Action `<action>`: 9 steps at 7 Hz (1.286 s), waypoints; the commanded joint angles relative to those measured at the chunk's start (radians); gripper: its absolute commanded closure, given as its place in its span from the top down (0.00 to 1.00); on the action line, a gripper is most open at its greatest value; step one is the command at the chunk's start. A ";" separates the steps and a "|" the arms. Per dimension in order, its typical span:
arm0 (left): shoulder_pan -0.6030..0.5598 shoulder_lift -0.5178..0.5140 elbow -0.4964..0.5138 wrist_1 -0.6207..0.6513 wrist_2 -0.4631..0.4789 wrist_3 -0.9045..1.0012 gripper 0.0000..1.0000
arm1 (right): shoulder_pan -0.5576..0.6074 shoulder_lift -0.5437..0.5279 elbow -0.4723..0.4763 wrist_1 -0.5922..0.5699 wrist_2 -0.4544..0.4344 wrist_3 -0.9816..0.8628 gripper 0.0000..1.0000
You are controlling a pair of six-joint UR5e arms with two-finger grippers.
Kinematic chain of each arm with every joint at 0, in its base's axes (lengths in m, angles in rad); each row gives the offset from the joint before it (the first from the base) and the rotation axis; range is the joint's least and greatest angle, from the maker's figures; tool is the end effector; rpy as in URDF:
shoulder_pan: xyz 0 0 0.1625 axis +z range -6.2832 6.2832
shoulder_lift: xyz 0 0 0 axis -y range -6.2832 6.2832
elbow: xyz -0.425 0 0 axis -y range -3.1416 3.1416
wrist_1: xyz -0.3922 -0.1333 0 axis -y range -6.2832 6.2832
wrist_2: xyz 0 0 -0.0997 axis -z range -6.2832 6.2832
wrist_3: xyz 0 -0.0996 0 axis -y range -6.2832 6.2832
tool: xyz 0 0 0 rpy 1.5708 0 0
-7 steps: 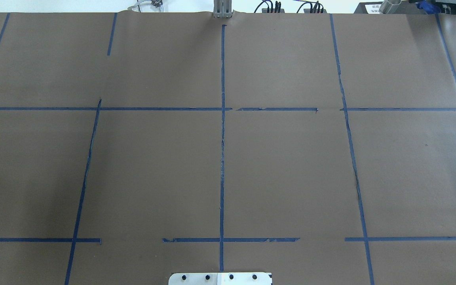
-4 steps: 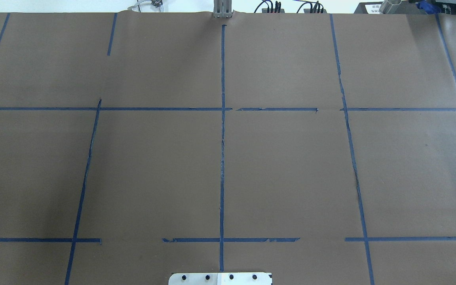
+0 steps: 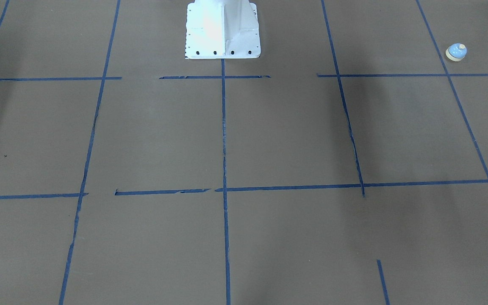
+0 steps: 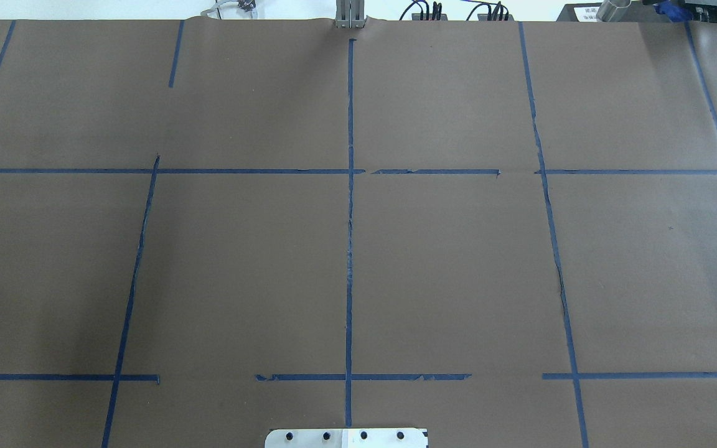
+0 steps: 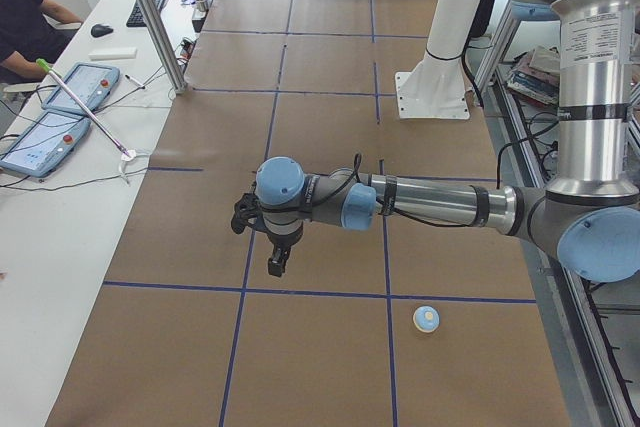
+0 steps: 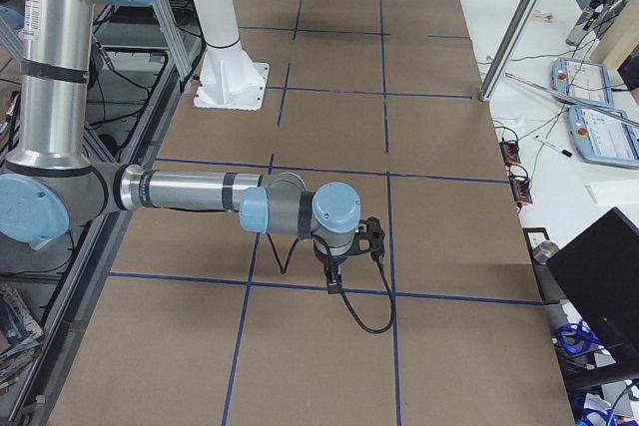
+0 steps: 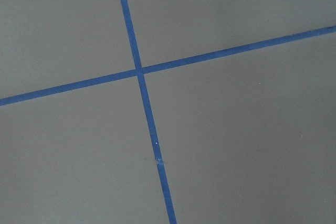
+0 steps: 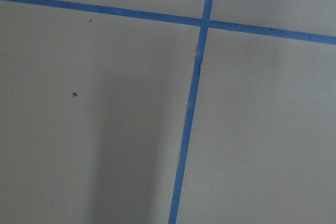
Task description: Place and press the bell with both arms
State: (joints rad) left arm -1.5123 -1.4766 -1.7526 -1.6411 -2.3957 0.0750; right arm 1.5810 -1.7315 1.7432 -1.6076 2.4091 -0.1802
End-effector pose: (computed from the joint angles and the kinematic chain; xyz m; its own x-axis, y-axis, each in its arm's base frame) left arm -0.0332 -0.4625 0.6024 0.6645 0.2284 -0.7115 -0.1078 0.9715 0.2112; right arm 0.0636 -0.4215 0.6465 0.6595 -0.1541 0.7357 0.1098 0.9880 0.1085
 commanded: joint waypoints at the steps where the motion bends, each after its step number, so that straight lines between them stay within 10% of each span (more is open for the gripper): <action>1: 0.000 0.001 -0.002 0.004 0.000 0.000 1.00 | -0.001 0.004 0.001 0.002 0.002 0.002 1.00; 9: 0.046 0.105 -0.007 -0.132 0.001 -0.101 1.00 | -0.002 0.004 -0.001 0.000 0.004 0.001 1.00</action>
State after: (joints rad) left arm -1.4860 -1.3954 -1.7608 -1.7450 -2.3940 -0.0227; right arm 1.5794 -1.7273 1.7439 -1.6069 2.4125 -0.1795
